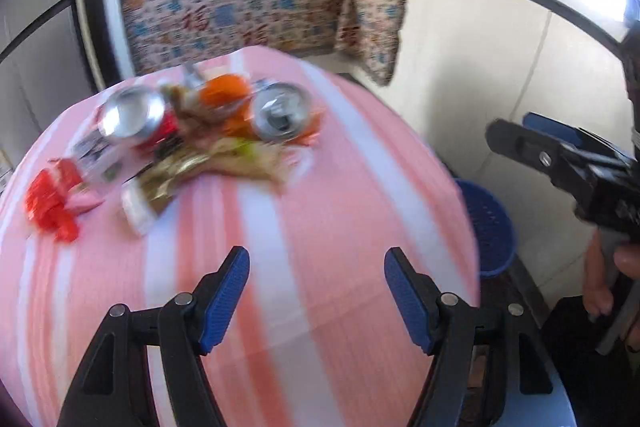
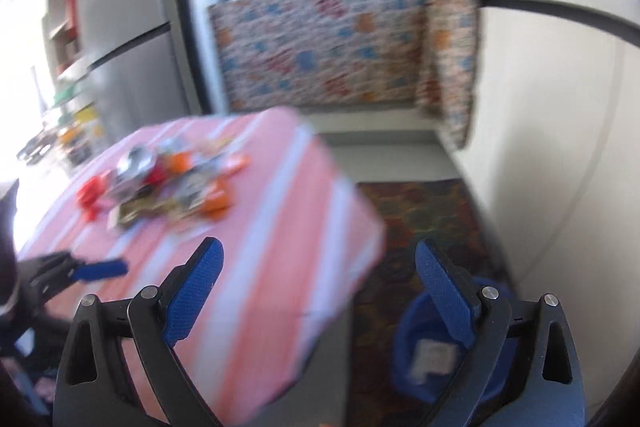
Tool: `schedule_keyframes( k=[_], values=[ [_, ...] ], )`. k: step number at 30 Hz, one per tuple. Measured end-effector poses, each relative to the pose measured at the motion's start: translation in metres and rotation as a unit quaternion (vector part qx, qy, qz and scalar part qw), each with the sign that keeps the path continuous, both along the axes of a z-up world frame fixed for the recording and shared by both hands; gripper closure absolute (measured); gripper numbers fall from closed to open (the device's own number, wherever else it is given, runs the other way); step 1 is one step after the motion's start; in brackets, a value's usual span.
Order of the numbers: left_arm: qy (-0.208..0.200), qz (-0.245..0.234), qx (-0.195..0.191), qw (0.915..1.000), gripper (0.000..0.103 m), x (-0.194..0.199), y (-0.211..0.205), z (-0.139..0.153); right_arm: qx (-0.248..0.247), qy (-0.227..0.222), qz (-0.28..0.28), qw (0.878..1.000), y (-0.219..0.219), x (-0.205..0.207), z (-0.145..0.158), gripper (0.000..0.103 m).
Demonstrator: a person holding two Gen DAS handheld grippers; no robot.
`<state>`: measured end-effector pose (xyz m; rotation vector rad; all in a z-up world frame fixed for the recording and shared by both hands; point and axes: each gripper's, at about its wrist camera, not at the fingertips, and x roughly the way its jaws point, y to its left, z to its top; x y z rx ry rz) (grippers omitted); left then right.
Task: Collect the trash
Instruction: 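Return the left tool to the table and grasp the gold-wrapped snack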
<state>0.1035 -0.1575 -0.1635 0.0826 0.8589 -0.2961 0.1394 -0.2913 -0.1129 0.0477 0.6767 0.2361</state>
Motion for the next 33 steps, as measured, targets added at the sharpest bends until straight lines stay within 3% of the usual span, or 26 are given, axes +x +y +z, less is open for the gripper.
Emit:
schedule_keyframes(
  k=[4, 8, 10, 12, 20, 33],
  values=[
    [0.02, 0.059, 0.0, 0.9981, 0.031, 0.006, 0.063, -0.015, -0.012, 0.039, 0.06, 0.997, 0.069, 0.005, -0.03, 0.006],
    [0.024, 0.07, 0.013, 0.9972, 0.031, 0.009, 0.091, -0.024, -0.033, 0.07, 0.085, 0.993, 0.102, 0.018, -0.053, 0.006],
    [0.019, 0.063, 0.029, 0.9974, 0.031, 0.011, 0.094, -0.025, -0.041, 0.083, 0.082, 0.992, 0.105, 0.024, -0.063, 0.006],
    [0.019, 0.055, 0.036, 0.9976, 0.022, 0.016, 0.101, -0.032, -0.054, 0.09, 0.076, 0.992, 0.103, 0.032, -0.068, 0.004],
    [0.03, 0.039, 0.035, 0.9982, 0.008, 0.047, 0.098, -0.033, -0.071, 0.095, 0.083, 0.99, 0.099, 0.033, -0.071, 0.001],
    [0.02, -0.03, -0.007, 0.9993, 0.009, 0.131, 0.101, -0.027, -0.071, 0.088, 0.093, 0.989, 0.093, 0.034, -0.071, 0.001]
  ],
)
